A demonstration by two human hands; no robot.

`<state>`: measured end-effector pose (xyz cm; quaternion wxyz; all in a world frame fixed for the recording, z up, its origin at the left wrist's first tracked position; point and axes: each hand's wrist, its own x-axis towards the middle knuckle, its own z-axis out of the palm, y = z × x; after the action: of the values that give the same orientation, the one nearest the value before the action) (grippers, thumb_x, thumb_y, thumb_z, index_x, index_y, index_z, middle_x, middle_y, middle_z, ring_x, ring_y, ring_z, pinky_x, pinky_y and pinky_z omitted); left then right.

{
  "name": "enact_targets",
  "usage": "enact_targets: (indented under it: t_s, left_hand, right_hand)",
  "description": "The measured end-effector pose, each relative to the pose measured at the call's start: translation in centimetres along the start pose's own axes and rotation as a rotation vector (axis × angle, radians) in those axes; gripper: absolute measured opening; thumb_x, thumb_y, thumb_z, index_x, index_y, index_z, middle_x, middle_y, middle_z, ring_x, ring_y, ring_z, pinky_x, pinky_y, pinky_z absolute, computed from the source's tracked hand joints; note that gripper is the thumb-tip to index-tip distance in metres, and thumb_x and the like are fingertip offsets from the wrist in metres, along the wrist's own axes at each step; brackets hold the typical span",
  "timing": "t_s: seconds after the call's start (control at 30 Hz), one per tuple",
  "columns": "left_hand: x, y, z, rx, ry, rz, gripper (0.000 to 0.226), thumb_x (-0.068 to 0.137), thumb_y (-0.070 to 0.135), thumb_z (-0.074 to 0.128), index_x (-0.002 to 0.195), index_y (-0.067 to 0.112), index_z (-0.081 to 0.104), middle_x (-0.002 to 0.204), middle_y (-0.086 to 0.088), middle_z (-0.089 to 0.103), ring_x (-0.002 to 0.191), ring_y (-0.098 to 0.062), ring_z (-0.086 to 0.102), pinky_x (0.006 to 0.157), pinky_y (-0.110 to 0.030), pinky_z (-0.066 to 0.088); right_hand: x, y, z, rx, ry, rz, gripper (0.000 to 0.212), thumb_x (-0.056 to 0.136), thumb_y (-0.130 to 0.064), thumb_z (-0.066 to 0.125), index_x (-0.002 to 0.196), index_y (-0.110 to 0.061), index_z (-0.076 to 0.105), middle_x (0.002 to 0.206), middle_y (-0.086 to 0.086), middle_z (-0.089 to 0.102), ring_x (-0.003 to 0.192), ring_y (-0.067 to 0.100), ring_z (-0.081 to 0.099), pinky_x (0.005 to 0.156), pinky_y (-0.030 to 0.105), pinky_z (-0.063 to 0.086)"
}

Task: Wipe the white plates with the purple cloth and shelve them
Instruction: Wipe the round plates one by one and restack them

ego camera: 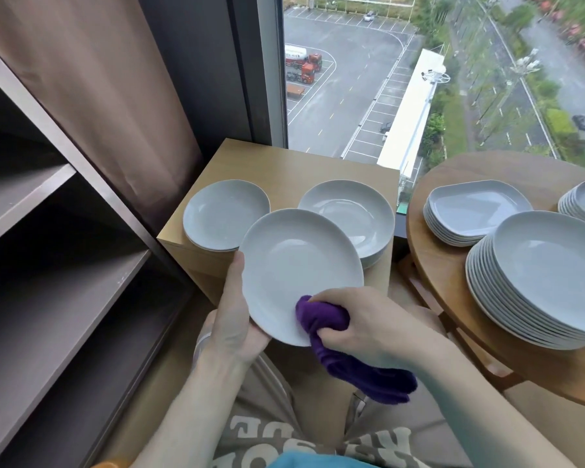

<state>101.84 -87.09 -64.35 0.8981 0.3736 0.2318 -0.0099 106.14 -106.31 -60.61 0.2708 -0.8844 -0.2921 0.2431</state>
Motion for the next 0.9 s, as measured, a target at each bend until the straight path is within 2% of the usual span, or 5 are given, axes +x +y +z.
enact_targets:
  t_s: [0.27, 0.4, 0.67, 0.8, 0.9]
  left_hand:
    - [-1.7, -0.7, -0.3, 0.061, 0.051, 0.030, 0.058, 0.102, 0.059, 0.053, 0.140, 0.017, 0.064, 0.139, -0.014, 0.066, 0.128, -0.035, 0.064, 0.114, -0.061, 0.042]
    - [-3.3, -2.0, 1.9, 0.143, 0.024, -0.043, 0.045, 0.108, 0.040, 0.043, 0.100, 0.014, 0.079, 0.100, -0.010, 0.081, 0.085, -0.020, 0.078, 0.081, -0.041, 0.057]
    - [-2.8, -2.1, 2.1, 0.026, 0.081, -0.066, 0.065, 0.104, 0.049, 0.042, 0.073, 0.011, 0.085, 0.084, -0.012, 0.079, 0.073, -0.020, 0.078, 0.079, -0.041, 0.054]
    - [-1.8, -0.6, 1.8, 0.084, 0.073, -0.033, 0.066, 0.106, 0.058, 0.033, 0.138, 0.010, 0.064, 0.130, -0.018, 0.071, 0.114, -0.032, 0.071, 0.101, -0.047, 0.053]
    - [-1.4, -0.3, 1.5, 0.105, 0.042, 0.008, 0.063, 0.106, 0.059, 0.028, 0.141, 0.018, 0.060, 0.135, -0.013, 0.069, 0.120, -0.031, 0.068, 0.098, -0.046, 0.058]
  right_hand:
    - [2.3, 2.6, -0.2, -0.124, 0.282, 0.178, 0.017, 0.086, -0.035, 0.058, 0.102, -0.030, 0.063, 0.092, -0.010, 0.066, 0.087, 0.017, 0.059, 0.073, 0.042, 0.055]
    - [3.5, 0.8, 0.7, -0.179, 0.438, 0.075, 0.026, 0.088, -0.037, 0.060, 0.113, -0.029, 0.059, 0.107, -0.010, 0.065, 0.103, 0.019, 0.053, 0.080, 0.038, 0.048]
    - [1.1, -2.6, 2.5, -0.120, 0.116, -0.170, 0.032, 0.083, -0.040, 0.060, 0.114, -0.031, 0.061, 0.097, -0.008, 0.068, 0.091, 0.014, 0.055, 0.079, 0.036, 0.051]
    - [-0.8, -1.5, 1.9, -0.079, 0.015, -0.098, 0.025, 0.082, -0.041, 0.061, 0.106, -0.036, 0.063, 0.088, -0.014, 0.067, 0.081, 0.009, 0.057, 0.072, 0.028, 0.051]
    - [-1.0, 0.1, 0.7, -0.068, 0.044, 0.015, 0.021, 0.082, -0.042, 0.061, 0.103, -0.036, 0.063, 0.086, -0.014, 0.067, 0.078, 0.007, 0.059, 0.067, 0.027, 0.052]
